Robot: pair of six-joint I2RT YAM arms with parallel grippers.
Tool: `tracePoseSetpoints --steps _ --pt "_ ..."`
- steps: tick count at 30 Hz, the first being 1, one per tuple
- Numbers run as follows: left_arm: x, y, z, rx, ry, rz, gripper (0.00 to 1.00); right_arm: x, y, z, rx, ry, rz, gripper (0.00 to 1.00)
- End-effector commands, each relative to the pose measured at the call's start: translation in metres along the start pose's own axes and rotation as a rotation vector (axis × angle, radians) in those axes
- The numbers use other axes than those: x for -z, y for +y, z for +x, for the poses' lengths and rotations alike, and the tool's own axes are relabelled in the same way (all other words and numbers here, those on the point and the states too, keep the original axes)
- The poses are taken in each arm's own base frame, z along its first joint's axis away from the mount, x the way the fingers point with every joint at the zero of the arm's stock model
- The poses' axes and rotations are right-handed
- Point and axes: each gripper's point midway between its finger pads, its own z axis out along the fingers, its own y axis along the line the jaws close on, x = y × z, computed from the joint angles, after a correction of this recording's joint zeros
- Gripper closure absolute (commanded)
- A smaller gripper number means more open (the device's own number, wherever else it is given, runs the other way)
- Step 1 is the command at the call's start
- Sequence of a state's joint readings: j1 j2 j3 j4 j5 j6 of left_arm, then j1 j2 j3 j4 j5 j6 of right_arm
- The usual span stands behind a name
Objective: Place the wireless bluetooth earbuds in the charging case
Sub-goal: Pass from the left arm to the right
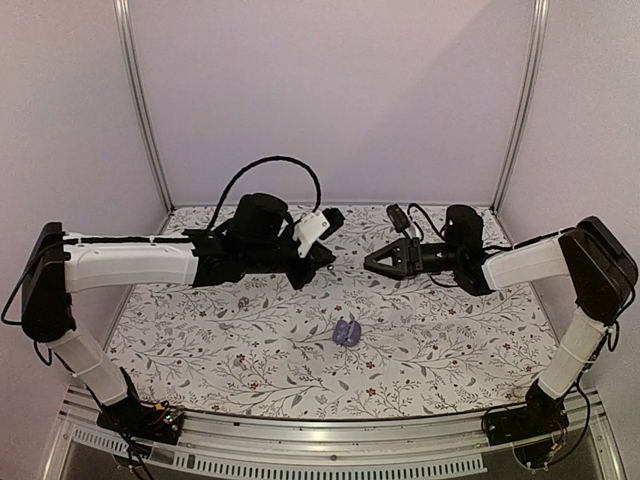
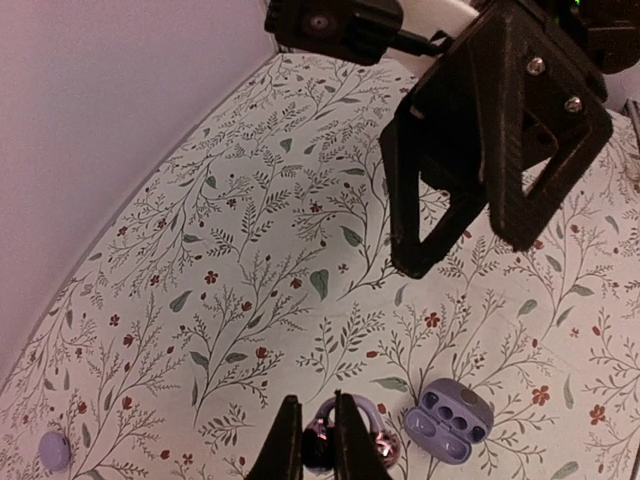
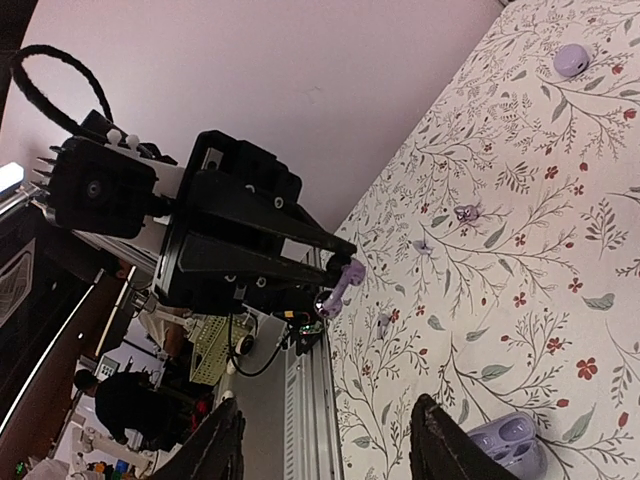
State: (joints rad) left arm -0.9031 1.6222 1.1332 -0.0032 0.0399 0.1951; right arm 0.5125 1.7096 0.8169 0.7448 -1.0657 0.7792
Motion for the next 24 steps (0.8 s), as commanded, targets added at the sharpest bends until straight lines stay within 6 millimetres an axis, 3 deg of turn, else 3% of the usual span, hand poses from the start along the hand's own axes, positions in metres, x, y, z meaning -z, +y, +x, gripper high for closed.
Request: tracePoseSetpoints --steps 1,24 --pt "0.009 -0.004 -0.021 -0.029 -0.063 -0.007 0.96 -0.018 0.014 -0.003 0.001 0.026 -0.075 0.46" --pt "0.01 -0.017 -0.03 -0.043 -0.09 0.004 0.96 -0.054 0.016 -0.001 -0.036 0.057 -0.152 0.62"
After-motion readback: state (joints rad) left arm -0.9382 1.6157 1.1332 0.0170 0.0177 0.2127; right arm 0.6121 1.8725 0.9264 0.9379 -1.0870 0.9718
